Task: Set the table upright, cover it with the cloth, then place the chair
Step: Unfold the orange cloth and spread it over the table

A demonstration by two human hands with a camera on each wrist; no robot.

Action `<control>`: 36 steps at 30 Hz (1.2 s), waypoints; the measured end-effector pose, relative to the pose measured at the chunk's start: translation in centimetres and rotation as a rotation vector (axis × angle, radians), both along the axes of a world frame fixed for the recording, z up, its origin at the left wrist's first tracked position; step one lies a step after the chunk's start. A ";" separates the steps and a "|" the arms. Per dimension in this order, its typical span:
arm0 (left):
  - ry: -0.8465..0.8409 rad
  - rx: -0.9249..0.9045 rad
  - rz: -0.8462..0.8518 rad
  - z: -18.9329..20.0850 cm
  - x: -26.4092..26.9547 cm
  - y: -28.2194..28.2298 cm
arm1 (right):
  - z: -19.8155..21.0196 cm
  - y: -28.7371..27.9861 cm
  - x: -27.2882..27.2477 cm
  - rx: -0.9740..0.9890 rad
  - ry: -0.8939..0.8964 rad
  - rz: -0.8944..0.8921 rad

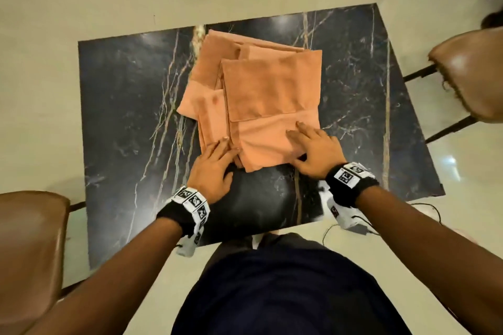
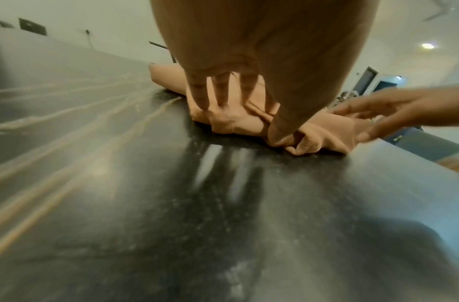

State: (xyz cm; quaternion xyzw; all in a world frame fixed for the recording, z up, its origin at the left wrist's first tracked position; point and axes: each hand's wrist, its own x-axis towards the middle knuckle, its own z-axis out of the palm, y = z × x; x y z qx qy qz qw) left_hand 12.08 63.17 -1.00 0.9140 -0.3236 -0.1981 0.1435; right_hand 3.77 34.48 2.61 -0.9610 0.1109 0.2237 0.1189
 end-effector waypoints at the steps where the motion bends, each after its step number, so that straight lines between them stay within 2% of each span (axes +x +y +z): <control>1: 0.006 0.011 0.010 -0.1 0.5 0.8 | 0.4 0.1 1.0 0.010 -0.018 -0.018; 6: 0.080 0.072 0.092 -0.7 2.5 2.8 | 1.5 -1.4 7.4 0.072 -0.244 -0.083; 8: 0.074 0.109 0.093 -0.8 2.6 2.8 | 1.7 -2.4 10.2 0.075 -0.265 -0.090; 10: 0.081 0.130 0.105 -0.8 2.7 2.6 | 2.1 -3.3 13.5 0.071 -0.202 -0.076; 14: 0.085 0.156 0.147 -0.8 2.6 2.2 | 2.3 -5.5 19.6 -0.009 0.039 0.009; 18: 0.095 0.133 0.201 -0.8 2.5 1.9 | 1.6 -6.3 21.9 0.008 0.173 0.061; 20: 0.108 0.117 0.240 -0.7 2.9 1.6 | 1.4 -6.5 21.4 -0.009 0.149 0.053; 23: 0.103 0.116 0.314 -0.3 4.0 0.6 | 1.4 -7.3 19.0 0.058 0.111 -0.068; 27: -0.021 0.014 0.394 0.6 5.9 -2.3 | 0.4 -8.3 12.2 0.186 0.044 -0.374; 29: -0.080 -0.055 0.402 1.4 6.4 -4.4 | 0.1 -8.0 8.4 0.262 0.073 -0.500; 33: -0.186 -0.177 0.259 2.8 5.0 -9.9 | -0.7 -8.2 1.9 0.382 0.123 -0.560; 36: -0.063 -0.213 0.038 3.9 1.7 -15.2 | -1.3 -9.9 -0.8 0.600 0.056 -0.607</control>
